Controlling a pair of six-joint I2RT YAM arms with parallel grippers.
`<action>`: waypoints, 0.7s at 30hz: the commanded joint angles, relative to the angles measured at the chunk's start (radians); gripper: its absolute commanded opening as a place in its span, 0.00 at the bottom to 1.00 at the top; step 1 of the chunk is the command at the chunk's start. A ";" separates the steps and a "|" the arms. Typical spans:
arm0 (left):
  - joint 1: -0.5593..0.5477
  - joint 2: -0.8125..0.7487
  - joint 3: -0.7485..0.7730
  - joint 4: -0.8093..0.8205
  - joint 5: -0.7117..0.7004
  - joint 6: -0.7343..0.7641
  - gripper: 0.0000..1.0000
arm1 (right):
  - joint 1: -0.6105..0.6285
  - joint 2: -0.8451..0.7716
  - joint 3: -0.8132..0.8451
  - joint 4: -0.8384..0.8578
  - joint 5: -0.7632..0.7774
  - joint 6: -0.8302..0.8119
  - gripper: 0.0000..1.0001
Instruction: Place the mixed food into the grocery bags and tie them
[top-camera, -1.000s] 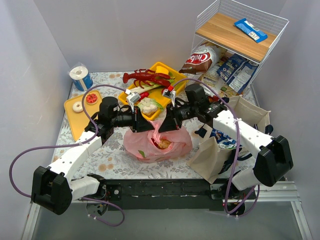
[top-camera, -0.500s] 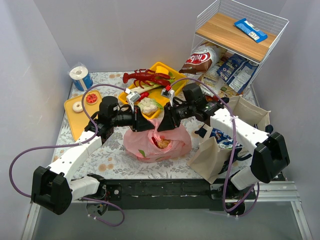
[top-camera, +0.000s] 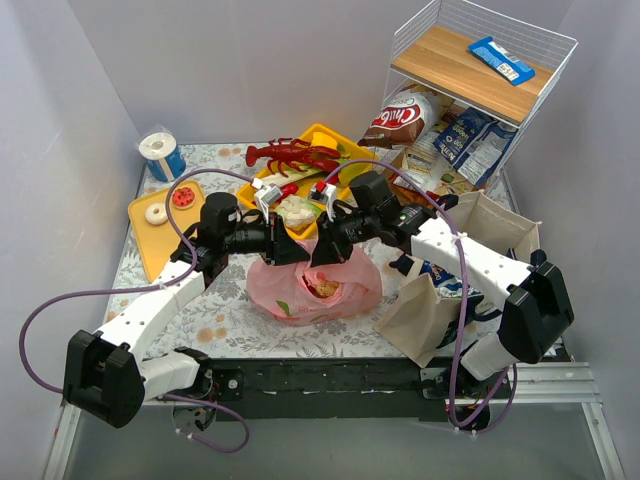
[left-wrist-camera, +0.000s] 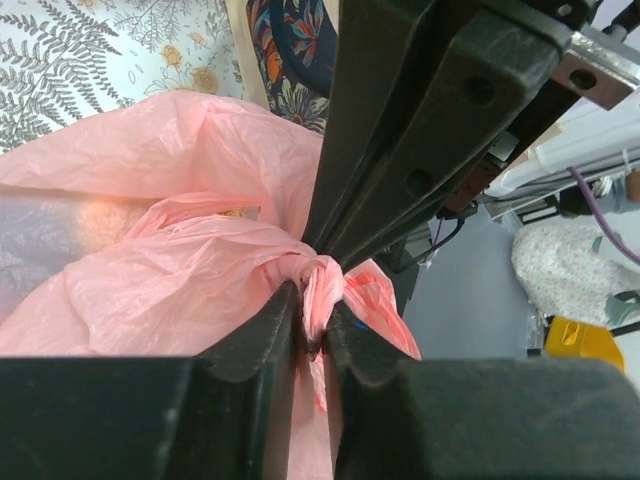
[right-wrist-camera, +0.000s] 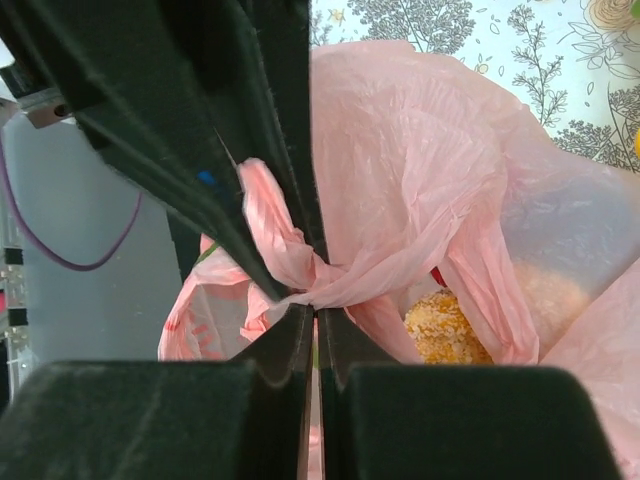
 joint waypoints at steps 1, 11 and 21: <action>-0.010 0.005 0.033 0.019 0.058 -0.043 0.22 | 0.021 0.014 0.049 0.009 0.042 -0.033 0.03; -0.010 0.015 0.018 0.027 0.063 -0.053 0.24 | 0.025 0.003 0.055 0.010 0.056 -0.033 0.01; -0.030 0.039 0.018 -0.007 0.022 -0.026 0.18 | 0.025 -0.014 0.058 0.015 0.050 -0.023 0.01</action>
